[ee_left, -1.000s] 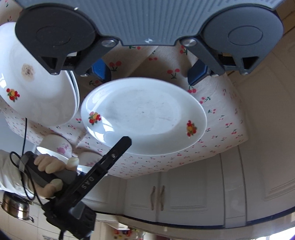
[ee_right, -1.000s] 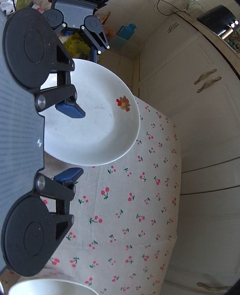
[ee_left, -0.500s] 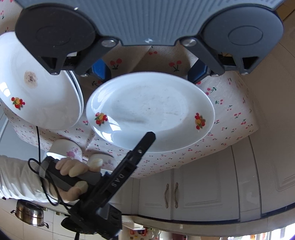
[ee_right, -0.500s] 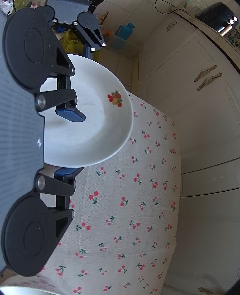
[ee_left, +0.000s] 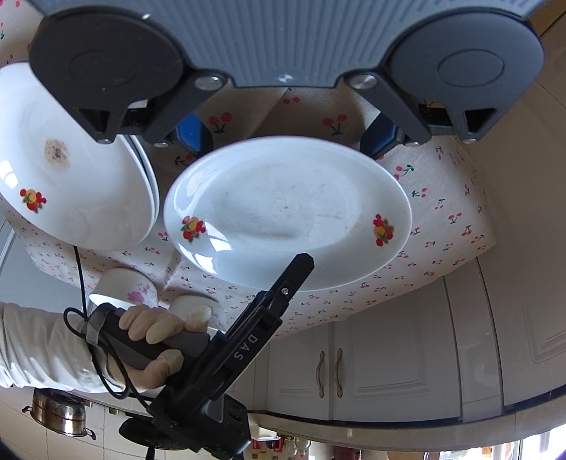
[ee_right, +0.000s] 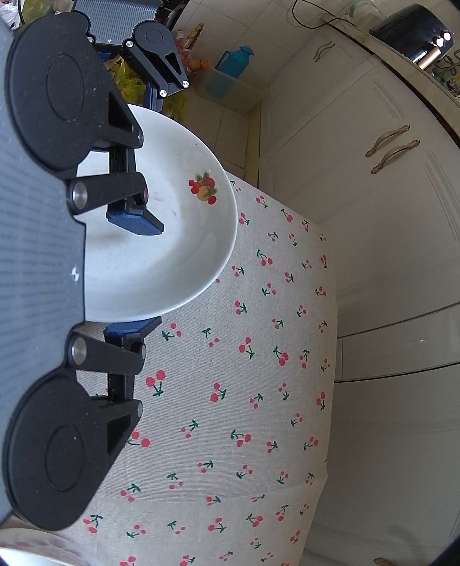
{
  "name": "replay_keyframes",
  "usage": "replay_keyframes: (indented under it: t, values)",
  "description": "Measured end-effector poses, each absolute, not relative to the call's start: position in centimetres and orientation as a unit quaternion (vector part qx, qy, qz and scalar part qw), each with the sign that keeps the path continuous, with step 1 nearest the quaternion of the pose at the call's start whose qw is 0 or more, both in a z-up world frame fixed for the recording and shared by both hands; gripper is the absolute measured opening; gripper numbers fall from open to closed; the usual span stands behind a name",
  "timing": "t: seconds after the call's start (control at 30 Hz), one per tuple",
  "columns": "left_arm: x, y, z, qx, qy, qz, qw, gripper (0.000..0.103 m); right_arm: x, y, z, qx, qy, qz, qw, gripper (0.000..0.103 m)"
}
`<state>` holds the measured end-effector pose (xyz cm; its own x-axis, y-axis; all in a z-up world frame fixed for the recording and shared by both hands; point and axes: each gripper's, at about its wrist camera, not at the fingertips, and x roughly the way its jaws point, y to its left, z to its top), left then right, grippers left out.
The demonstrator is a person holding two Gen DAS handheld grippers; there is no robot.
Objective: Organize plates and bowls
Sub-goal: 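Grasp a white flower plate with the right tool while the left tool grips another plate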
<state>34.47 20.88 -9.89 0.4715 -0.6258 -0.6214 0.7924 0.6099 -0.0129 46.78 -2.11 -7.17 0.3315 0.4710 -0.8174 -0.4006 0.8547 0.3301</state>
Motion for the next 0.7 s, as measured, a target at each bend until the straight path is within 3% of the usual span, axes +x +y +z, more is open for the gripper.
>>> replay_keyframes:
  t: [0.7]
  values:
    - [33.4, 21.4, -8.1, 0.132, 0.284, -0.414, 0.855, 0.09, 45.3, -2.2, -4.8, 0.03, 0.497, 0.274, 0.823, 0.054]
